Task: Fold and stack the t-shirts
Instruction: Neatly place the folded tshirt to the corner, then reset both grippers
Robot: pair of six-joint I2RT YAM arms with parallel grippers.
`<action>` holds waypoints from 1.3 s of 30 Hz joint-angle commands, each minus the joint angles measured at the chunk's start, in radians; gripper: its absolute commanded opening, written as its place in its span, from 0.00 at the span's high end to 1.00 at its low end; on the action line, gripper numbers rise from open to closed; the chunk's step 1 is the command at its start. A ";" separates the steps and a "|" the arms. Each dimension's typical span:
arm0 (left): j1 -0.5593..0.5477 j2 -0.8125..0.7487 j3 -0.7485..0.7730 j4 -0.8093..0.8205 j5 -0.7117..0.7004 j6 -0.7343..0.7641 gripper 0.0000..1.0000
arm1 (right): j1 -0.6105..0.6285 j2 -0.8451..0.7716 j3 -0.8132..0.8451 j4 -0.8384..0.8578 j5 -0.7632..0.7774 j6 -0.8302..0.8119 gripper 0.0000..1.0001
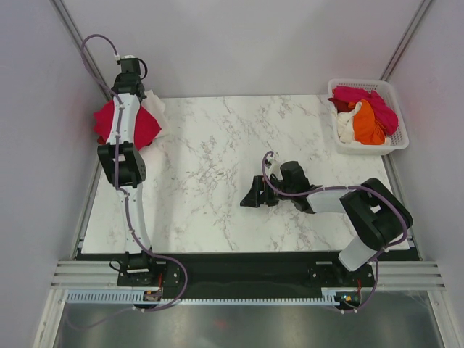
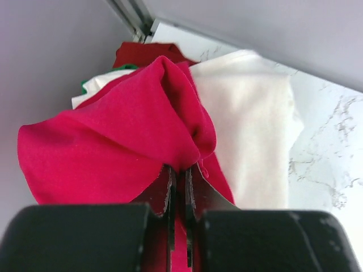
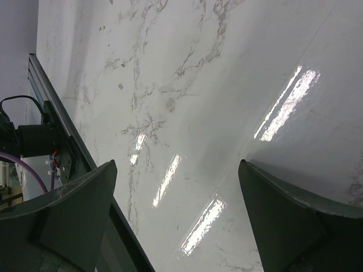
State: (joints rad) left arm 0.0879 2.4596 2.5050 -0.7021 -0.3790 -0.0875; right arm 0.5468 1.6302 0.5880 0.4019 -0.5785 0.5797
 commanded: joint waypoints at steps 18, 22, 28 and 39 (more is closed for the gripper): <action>-0.042 0.053 -0.095 0.159 -0.187 0.134 0.01 | 0.007 0.043 -0.022 -0.107 0.029 -0.023 0.02; -0.040 -0.014 -0.129 0.135 -0.181 0.109 0.00 | 0.007 0.042 -0.022 -0.107 0.031 -0.024 0.02; -0.053 -0.230 -0.141 0.122 -0.170 0.066 0.00 | 0.007 0.043 -0.020 -0.112 0.035 -0.023 0.02; -0.073 -0.700 -0.376 0.095 0.123 -0.066 0.00 | 0.007 -0.016 -0.045 -0.098 0.069 -0.018 0.02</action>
State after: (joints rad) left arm 0.0139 1.8847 2.2040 -0.6060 -0.4294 -0.0608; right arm 0.5480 1.6276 0.5865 0.4038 -0.5747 0.5800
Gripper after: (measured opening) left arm 0.995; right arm 0.979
